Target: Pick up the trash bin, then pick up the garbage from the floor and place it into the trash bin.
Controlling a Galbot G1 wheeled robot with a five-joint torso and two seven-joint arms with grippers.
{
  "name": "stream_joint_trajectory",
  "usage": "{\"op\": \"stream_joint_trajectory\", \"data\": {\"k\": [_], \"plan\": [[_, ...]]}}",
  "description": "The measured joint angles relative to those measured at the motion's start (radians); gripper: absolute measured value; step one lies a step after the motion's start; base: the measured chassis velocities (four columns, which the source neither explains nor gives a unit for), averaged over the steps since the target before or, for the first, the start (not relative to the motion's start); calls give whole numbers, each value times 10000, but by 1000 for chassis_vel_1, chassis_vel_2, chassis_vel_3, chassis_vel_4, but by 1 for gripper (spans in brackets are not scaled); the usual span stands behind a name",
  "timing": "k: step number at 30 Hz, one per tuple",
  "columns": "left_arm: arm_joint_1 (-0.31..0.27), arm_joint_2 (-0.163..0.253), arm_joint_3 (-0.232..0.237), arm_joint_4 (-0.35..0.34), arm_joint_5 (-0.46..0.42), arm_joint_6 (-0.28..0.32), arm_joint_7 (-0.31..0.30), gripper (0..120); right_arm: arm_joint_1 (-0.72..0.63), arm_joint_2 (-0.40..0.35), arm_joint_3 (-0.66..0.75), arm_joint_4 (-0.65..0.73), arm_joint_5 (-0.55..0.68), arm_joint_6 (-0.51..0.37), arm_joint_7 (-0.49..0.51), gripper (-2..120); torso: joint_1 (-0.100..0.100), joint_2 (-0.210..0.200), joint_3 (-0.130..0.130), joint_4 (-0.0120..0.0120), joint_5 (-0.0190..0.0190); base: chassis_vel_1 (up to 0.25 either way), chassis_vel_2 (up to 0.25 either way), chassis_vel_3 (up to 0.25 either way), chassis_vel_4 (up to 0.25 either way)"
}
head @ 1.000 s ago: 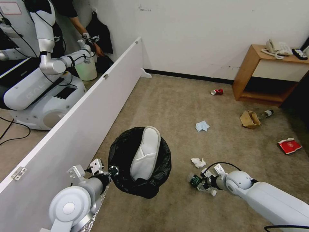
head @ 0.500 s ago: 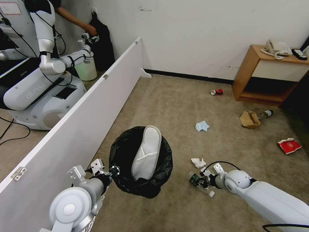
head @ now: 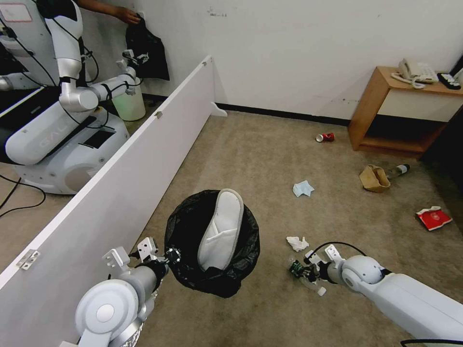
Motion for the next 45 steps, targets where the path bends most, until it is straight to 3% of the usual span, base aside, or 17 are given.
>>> {"op": "stream_joint_trajectory", "data": {"k": [5, 11, 19, 31, 45], "plan": [[-54, 85, 86, 16, 0, 0, -5, 0, -431, -445, 603, 561, 207, -86, 186, 16, 0, 0, 0, 0, -3, 0, 0, 0, 0], [-173, 224, 370, 110, 69, 10, -7, 0, -2376, -1961, 3115, 2355, 465, -180, 469, 16, 0, 0, 0, -1, -2, 0, 0, 0, 0], [-256, 295, 665, 178, 189, 32, -7, 0, -4368, -3137, 5904, 3853, 610, -171, 616, 16, 0, 0, 0, 0, -2, 0, 0, 0, 0], [-214, 501, 759, 405, 356, 30, 128, 0, -4450, -3576, 7528, 5040, 1504, -287, 1277, 16, 0, 0, 0, 1, -2, 0, 0, 0, 0], [-736, 614, 1342, 981, 399, 56, 261, 0, -4371, -3837, 9137, 6590, 2506, 49, 1635, 16, 0, 0, 0, -1, -3, 0, 0, 0, 0]]}}
